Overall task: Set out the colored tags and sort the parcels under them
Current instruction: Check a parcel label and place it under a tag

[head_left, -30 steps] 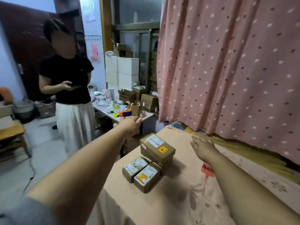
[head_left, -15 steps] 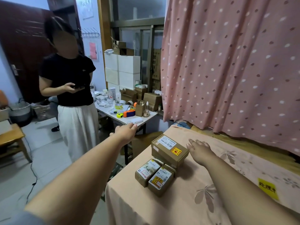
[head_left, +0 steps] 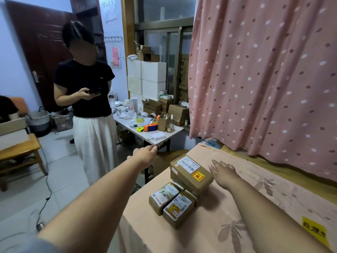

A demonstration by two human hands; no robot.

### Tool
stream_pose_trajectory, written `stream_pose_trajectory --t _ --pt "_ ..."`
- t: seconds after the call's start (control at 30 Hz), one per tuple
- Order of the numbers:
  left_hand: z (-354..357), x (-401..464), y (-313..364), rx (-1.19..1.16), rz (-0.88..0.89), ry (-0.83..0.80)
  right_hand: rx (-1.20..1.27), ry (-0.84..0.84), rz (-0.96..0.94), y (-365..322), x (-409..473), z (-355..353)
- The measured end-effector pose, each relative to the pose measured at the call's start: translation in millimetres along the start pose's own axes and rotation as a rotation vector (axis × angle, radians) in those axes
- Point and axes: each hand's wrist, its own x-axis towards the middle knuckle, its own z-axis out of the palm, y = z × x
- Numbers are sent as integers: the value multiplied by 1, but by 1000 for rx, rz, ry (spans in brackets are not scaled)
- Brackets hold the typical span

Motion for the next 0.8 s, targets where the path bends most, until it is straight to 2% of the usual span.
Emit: stream_pose_trajectory --t 0.17,0.3,0.57,0.8 --pt "24 14 -5 -20 -36 -16 10 -14 -64 15 3 5" --pt "37 23 -6 -30 -53 -19 25 -50 33 29 16 14" --pt "37 53 4 -64 -33 -46 53 -27 112 20 31 11" --pt "60 115 11 -158 46 -197 85 -98 259 14 39 39"
